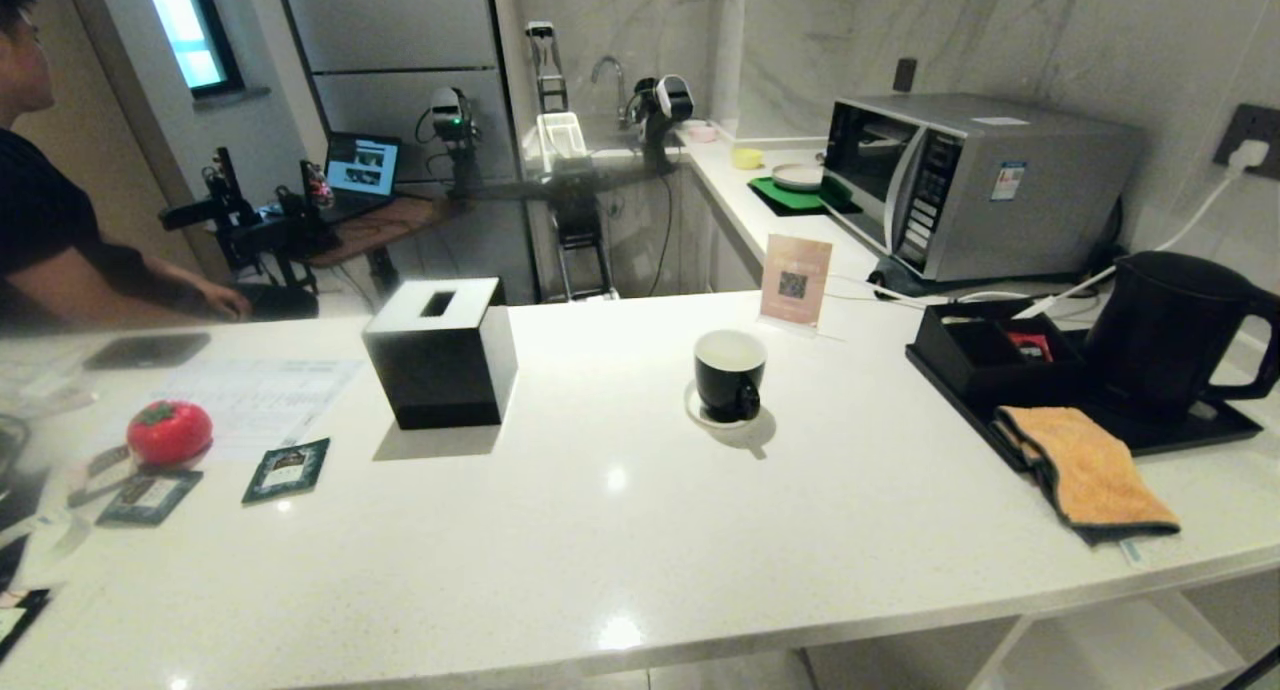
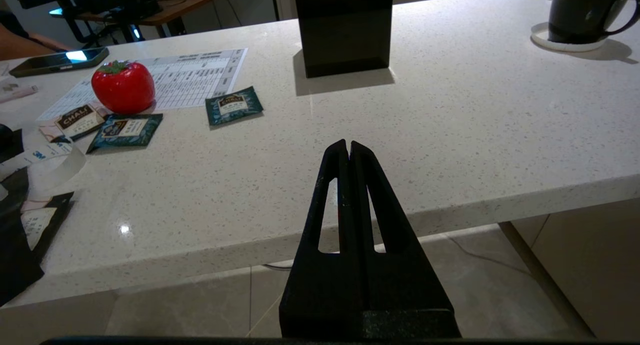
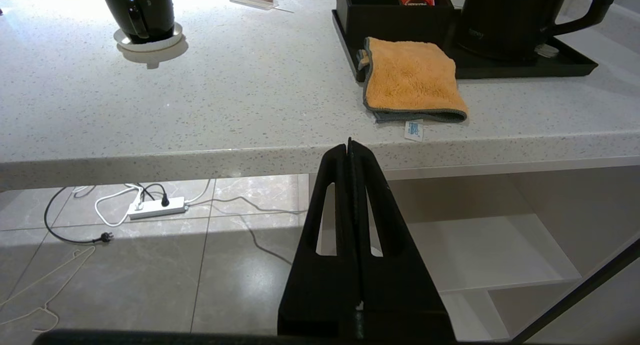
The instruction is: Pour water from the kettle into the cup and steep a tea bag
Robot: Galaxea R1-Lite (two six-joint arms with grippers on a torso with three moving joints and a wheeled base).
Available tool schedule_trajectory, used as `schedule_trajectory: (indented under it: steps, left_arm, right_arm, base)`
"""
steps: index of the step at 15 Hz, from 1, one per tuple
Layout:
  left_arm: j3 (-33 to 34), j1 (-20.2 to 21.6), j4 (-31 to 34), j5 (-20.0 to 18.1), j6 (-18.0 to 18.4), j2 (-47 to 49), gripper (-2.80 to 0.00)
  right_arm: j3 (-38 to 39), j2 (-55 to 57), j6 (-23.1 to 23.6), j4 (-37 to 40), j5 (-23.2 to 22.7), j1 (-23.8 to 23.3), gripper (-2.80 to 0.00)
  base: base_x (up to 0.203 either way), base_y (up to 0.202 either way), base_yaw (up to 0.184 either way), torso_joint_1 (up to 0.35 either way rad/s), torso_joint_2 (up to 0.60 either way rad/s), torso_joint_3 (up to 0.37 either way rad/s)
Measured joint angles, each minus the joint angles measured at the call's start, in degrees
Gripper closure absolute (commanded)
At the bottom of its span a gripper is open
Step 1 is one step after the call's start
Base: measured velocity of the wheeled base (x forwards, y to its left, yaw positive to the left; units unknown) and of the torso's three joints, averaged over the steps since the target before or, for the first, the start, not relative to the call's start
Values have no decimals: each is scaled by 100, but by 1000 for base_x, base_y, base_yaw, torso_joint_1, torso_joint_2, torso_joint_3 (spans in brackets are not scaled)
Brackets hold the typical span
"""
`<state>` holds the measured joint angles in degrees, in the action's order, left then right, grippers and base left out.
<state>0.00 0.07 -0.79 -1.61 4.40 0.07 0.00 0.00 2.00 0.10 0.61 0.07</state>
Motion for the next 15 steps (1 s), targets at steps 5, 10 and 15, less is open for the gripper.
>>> schedule_trajectory:
  steps: [5, 10, 15]
  left_arm:
    - [0, 0, -5, -1, -8, -2, 0]
    - [0, 0, -6, 4, -20, -5, 0]
    - [0, 0, -6, 1, -27, -5, 0]
  right_arm:
    - [0, 0, 0, 0, 1, 0, 0]
    - [0, 0, 1, 0, 1, 0, 0]
    - [0, 0, -113, -10, 5, 0, 0]
  base:
    - [0, 0, 0, 0, 0, 0]
    - [0, 0, 0, 0, 0, 0]
    - [0, 0, 0, 0, 0, 0]
